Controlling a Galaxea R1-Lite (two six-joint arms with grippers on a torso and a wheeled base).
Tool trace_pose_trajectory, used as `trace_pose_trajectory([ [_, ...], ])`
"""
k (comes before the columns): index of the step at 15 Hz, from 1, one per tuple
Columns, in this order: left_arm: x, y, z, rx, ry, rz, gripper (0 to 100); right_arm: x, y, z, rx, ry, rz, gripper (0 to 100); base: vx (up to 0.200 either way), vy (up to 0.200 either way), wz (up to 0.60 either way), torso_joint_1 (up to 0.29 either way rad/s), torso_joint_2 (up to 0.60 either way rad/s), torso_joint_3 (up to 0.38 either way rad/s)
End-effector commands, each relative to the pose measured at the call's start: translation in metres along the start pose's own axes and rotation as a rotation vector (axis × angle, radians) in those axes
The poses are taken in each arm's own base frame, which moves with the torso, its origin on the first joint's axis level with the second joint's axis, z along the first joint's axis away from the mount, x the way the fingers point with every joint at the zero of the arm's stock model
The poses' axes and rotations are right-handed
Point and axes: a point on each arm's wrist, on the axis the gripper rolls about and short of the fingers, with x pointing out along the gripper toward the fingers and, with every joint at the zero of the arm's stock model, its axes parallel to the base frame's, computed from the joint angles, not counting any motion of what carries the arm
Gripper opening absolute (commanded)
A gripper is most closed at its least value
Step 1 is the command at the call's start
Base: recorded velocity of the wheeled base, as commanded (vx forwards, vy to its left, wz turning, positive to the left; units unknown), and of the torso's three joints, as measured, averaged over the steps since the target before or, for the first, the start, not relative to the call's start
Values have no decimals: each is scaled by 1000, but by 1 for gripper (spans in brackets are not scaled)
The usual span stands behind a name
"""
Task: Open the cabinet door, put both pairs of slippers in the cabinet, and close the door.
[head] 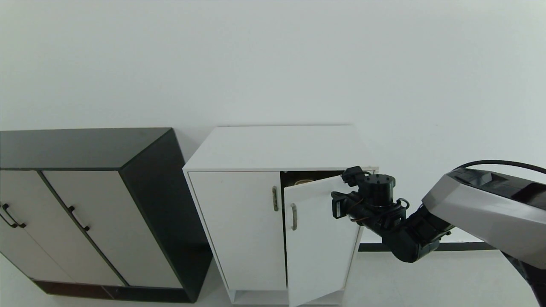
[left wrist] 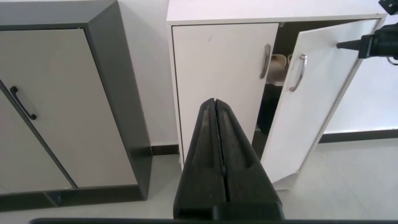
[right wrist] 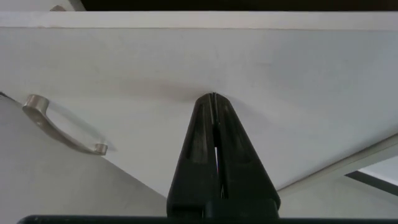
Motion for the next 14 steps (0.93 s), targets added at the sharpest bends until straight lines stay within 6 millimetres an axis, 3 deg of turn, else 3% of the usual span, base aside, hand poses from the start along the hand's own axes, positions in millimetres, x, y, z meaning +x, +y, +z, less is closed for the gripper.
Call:
trace_pose_trajectory([
  [1,0,0,0,0,1,1,0,4,-2,0,1,-6,-4,0,0,0,0,0,0,0],
  [14,0,0,0,0,1,1,0,21,-4,-1,3,-5,-10,0,0,0,0,0,0,0],
])
